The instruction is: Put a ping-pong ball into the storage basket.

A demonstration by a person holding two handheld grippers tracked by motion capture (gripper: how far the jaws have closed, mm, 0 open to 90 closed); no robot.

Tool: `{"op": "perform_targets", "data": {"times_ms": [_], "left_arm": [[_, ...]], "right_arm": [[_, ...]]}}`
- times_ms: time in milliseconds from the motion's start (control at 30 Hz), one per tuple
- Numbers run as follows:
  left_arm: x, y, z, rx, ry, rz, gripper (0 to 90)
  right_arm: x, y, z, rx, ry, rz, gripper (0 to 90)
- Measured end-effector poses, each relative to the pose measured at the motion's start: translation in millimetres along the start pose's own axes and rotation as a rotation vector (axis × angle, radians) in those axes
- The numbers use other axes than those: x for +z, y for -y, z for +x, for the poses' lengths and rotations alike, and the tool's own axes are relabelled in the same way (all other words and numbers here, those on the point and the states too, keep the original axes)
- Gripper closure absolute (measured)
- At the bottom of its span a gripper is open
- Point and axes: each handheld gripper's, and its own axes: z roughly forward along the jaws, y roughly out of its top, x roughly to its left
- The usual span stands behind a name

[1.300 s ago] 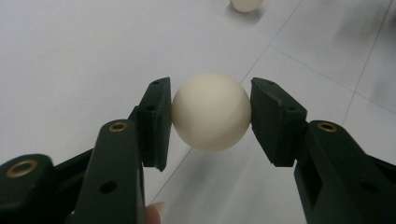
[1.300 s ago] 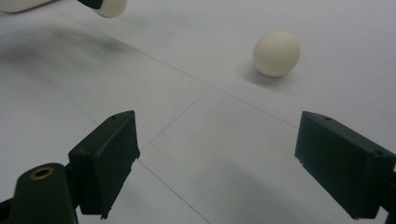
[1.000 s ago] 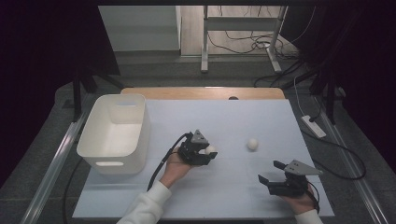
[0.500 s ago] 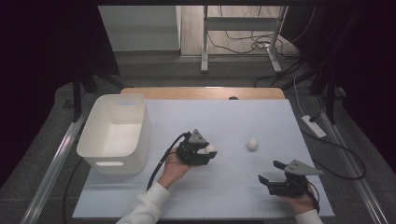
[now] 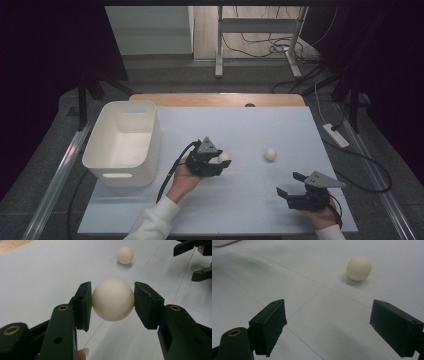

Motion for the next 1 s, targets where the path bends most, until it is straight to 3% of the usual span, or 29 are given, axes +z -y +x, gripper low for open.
{"op": "perform_targets", "data": {"times_ms": [600,1000], "left_arm": [[-20.6,-6.7,4.8,-0.012,-0.015,-0.075,50.3],[-28.7,-10.7,6.0,-0.01,-0.026,-0.093,50.3]], "right_arm": [[-0.2,-0.1,0.3,0.0,0.003,0.003,13.8],[-0.5,-0.2,0.2,-0.003,0.006,0.004,13.8]]}}
